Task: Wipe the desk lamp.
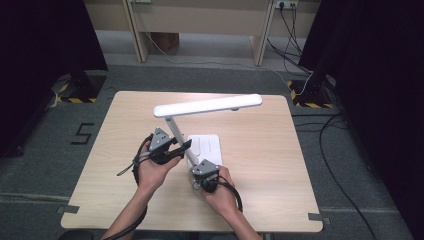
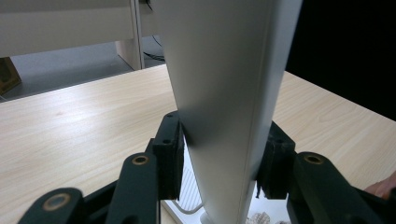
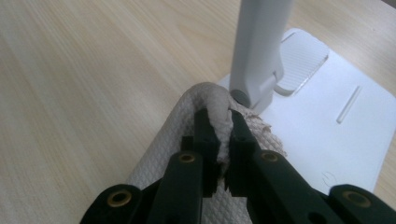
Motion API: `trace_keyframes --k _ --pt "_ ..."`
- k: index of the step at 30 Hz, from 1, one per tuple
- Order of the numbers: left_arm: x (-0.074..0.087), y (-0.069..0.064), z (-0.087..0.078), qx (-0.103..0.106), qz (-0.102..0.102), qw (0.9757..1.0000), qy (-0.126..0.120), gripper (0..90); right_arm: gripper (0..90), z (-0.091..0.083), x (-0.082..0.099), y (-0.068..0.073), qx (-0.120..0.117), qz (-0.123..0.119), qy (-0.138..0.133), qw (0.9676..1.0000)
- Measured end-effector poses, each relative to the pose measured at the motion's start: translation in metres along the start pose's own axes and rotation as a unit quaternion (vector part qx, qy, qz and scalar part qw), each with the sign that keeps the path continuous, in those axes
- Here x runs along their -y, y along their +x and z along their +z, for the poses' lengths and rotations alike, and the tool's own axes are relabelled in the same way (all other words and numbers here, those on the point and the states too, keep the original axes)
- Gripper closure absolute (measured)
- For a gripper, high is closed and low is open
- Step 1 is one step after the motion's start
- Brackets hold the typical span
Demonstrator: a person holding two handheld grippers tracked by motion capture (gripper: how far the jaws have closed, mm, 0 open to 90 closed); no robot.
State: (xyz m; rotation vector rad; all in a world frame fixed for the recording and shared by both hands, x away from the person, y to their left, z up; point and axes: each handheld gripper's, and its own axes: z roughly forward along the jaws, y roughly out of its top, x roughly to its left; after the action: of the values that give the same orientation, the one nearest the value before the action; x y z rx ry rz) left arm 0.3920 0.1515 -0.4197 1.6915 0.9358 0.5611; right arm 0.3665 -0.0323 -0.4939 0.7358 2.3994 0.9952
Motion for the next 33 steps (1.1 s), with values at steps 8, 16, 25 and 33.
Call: trace_keyframes --k 8,16,25,33 --pt "0.0 0.0 0.0 -0.001 0.004 1.0 0.002 58.5 86.3 -0.007 0.007 -0.011 0.013 0.017 0.017 0.9996" --pt "-0.001 -0.001 0.0 -0.003 0.005 1.0 0.003 58.5 86.3 -0.017 0.021 -0.029 0.037 0.037 0.023 0.9984" --pt "-0.001 0.0 0.0 -0.003 0.005 1.0 0.004 58.7 86.2 -0.024 0.03 -0.046 0.066 0.06 0.032 0.9955" --pt "-0.001 0.0 0.0 -0.005 0.0 1.0 0.002 59.0 86.1 -0.01 0.003 -0.05 0.064 0.057 -0.001 0.9963"
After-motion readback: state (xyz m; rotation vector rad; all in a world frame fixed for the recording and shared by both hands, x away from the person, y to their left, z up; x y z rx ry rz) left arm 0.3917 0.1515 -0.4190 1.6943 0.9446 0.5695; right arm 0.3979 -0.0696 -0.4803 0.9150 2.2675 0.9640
